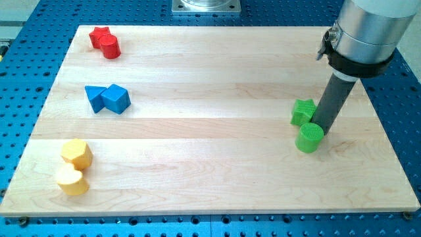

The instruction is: Push the red star top to the green star

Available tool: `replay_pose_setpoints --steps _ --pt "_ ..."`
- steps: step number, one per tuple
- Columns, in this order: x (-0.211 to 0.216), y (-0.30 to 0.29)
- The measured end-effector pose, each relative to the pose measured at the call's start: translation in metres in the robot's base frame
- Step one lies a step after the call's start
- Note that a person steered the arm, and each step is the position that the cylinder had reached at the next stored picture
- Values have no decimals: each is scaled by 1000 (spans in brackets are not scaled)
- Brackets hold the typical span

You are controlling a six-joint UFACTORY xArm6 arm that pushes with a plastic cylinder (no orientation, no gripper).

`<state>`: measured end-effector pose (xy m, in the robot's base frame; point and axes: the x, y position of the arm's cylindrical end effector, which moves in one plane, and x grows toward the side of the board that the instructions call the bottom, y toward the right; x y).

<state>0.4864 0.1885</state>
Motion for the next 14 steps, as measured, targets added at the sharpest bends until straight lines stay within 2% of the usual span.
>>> replay_pose_setpoints --steps 1,2,3,4,5,6,7,9,11,13,14 --pt "-17 -5" --pt "-19 16" --pt "-65 58" --pt "-139 17" --pt "-206 -92" --pt "-255 -212" --pt "-270 -314" --pt "-272 -450" --pt "-272 -448" --pt "-294 -493" --pt "-281 -493"
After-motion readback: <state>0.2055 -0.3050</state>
